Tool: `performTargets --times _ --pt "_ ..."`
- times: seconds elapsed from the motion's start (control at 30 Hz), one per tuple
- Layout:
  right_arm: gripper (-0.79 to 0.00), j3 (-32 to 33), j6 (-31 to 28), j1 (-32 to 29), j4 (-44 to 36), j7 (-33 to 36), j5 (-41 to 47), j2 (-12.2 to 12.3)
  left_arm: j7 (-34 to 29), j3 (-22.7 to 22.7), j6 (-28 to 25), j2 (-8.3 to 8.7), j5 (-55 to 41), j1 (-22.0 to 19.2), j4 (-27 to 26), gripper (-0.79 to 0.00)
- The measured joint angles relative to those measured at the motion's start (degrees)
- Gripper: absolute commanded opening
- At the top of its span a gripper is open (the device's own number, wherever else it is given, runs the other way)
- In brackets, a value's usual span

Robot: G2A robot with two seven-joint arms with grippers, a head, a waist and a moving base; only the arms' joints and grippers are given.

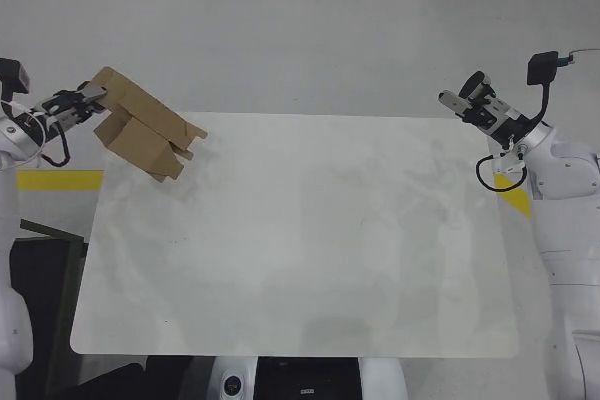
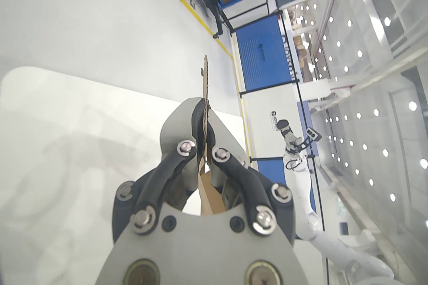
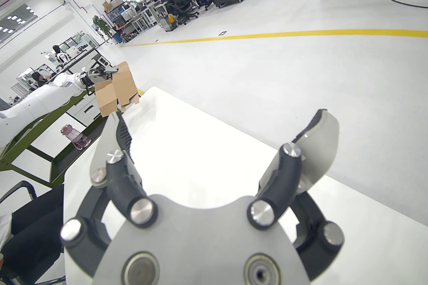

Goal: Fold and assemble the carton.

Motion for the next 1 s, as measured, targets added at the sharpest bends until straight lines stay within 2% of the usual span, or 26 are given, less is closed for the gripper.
performTargets --times 0.13,0.33,0.6,0.73,0.87,1.0 --pt "0.000 0.00 0.00 0.00 0.00 0.00 0.00 0.00 -1.30 4.54 -0.80 -2.15 -1.94 -0.58 -3.69 -0.785" --pt "0.000 0.00 0.00 0.00 0.00 0.00 0.00 0.00 -4.38 11.04 -2.10 -5.00 -4.61 -1.37 -6.54 -0.785" --pt "0.000 0.00 0.00 0.00 0.00 0.00 0.00 0.00 -7.91 17.22 -4.33 -7.65 -8.77 -1.92 -10.29 -0.785" --pt "0.000 0.00 0.00 0.00 0.00 0.00 0.00 0.00 -8.56 19.72 -3.54 -8.00 -10.92 -0.78 -15.12 -0.785" --pt "0.000 -0.40 0.68 -0.73 -0.19 0.03 1.07 -0.06 -8.85 21.61 -3.25 -7.63 -11.83 0.38 -19.86 -0.785" --pt "0.000 -2.52 0.96 -0.87 0.47 5.68 7.77 -0.11 -9.38 23.38 -2.73 -7.05 -12.66 1.11 -23.31 -0.785"
